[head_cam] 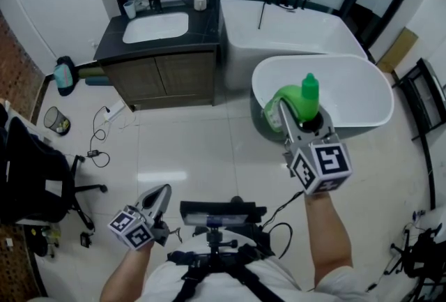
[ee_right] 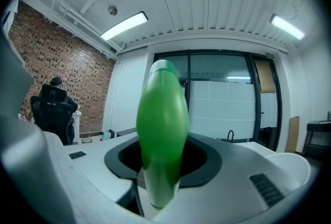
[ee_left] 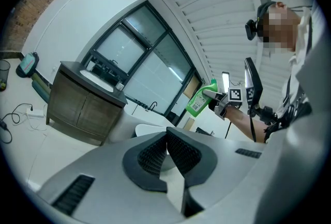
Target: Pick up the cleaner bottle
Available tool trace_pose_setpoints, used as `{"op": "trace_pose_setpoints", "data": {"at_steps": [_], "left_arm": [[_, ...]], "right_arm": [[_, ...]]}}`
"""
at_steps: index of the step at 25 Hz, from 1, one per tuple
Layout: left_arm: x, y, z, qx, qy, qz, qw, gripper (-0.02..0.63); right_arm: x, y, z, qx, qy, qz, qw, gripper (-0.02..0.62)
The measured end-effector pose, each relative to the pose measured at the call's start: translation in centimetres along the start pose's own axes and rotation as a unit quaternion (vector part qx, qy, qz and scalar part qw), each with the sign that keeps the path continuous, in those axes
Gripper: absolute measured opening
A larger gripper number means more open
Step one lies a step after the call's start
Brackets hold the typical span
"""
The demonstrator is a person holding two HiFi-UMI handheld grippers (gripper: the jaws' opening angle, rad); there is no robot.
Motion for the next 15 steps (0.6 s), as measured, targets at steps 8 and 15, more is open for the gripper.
{"op": "trace_pose_setpoints", "data": {"at_steps": [8, 15], "left_arm": [[0.0, 0.3, 0.5, 0.002, 0.003, -0.001, 1.0000, -0.008], [1.1, 0.8, 0.3, 0.019, -0.010, -0.005, 0.9997, -0.008]], "right_arm": [[-0.3, 0.4, 0.0, 0.000, 0.000, -0.001, 1.000, 0.160], [0.0, 0.3, 0.9, 0.004, 0.002, -0.003, 1.000, 0.160]]}}
Point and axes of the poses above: the fingertips, and each gripper's own axes: z backward along the fingers, x to its right, y out of its top, the point moved 5 cm from there along z, backward along the fingers, and after that the axes turned 13 degrees about x, right-handed, at the moved point
